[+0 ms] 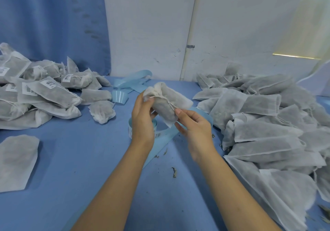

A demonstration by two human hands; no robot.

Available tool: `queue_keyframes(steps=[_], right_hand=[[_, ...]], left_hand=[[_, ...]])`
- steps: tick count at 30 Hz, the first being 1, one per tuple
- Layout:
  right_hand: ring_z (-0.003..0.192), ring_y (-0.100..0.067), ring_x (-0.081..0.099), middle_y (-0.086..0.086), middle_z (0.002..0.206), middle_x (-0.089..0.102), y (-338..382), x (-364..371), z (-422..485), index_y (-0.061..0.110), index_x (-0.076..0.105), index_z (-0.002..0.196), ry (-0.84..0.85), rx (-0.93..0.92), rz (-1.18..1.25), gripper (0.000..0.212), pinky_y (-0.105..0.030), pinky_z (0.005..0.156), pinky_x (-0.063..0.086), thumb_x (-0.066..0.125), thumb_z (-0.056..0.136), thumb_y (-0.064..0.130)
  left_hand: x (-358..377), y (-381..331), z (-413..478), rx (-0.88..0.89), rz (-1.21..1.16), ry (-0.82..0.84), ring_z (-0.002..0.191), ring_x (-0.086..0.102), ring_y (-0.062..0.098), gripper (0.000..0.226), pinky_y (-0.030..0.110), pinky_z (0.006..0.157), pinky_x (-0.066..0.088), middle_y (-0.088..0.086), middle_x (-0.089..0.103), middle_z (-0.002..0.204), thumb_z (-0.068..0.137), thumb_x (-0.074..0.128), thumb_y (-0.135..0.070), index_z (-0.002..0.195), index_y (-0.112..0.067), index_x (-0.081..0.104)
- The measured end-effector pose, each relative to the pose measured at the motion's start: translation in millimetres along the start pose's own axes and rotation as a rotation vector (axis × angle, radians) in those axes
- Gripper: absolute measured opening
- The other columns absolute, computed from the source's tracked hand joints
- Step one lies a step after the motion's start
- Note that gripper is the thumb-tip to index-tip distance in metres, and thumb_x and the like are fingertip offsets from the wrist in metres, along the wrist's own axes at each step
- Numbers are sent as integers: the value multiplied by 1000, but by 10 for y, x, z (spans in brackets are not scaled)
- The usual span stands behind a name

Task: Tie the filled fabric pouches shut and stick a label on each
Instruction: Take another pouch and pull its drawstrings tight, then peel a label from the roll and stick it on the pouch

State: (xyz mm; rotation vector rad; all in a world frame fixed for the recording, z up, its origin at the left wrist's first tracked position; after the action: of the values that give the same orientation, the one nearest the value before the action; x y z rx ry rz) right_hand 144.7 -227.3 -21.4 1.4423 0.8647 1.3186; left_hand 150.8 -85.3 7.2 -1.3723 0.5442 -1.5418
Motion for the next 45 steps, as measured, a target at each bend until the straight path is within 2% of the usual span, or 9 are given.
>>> queue_keyframes(steps=[4,8,19,23,26,29,34,38,45], right_hand=[[84,-9,66,-2,91,72,-66,41,-11,12,71,86,14,68,140,5,-19,74,55,72,85,17],[76,-3,65,4,81,69,-81,57,-26,14,69,82,26,53,96,5,-18,74,53,71,85,17],[65,-7,64,9,71,66,-152,46,-9,14,63,84,13,8,70,16,-19,61,51,61,92,28],[51,-7,48,8,61,49,-262,-45,-37,24,56,97,-6,-156,-414,9,-23,55,41,50,95,18],[58,-6,47,8,62,47,-363,37,-55,31,54,115,149,-257,-887,30,-30,62,42,50,90,15],[60,-3,49,7,62,51,-408,81,-50,30,59,111,196,-295,-996,21,-21,57,37,53,93,25],[59,-12,47,0,64,53,-379,63,-46,25,63,99,181,-307,-897,11,-32,61,40,56,94,31],[50,-10,36,7,53,41,-389,-38,9,23,43,65,80,-275,-936,32,-31,52,29,54,95,27],[67,-20,58,4,68,58,-330,-128,76,19,55,86,2,-282,-985,16,-35,66,45,51,98,28]], left_hand=[[107,112,-65,-76,-3,154,91,58,15,38,28,80,49,0,62,96,78,50,-7,115,-16,53],[94,168,-87,-118,140,35,101,63,21,28,40,95,50,4,64,103,84,71,-21,106,-17,54],[-38,116,-47,-46,109,-102,76,65,2,15,15,68,51,-1,69,89,88,66,-17,100,-9,63],[-100,123,-23,-63,146,-147,83,66,6,17,19,75,53,1,70,95,87,68,-20,102,-12,64],[-106,124,-16,-75,135,-137,87,66,8,20,21,78,54,2,70,99,89,66,-20,106,-10,64],[-107,112,-11,-88,151,-132,88,65,8,22,17,76,53,3,69,102,92,62,-18,111,-8,62],[-103,141,-23,-178,124,-64,106,64,24,26,38,94,50,12,67,115,94,56,-11,119,-6,59],[-116,165,-44,-217,227,-52,78,64,20,13,31,68,51,7,68,85,89,54,-5,91,-12,64],[-285,145,-34,-105,910,-22,51,33,16,38,28,47,24,-2,39,55,87,46,-8,52,-16,34]])
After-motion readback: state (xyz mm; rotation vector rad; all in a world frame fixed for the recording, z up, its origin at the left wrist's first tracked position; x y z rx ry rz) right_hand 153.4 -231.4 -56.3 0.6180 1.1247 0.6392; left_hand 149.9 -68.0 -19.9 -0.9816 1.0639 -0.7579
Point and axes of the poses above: each hand's wrist, its own z-axis towards the middle knuckle, its own x-axis out of the palm, y = z × x, the point moved 6 cm from there along z, towards the middle knuckle
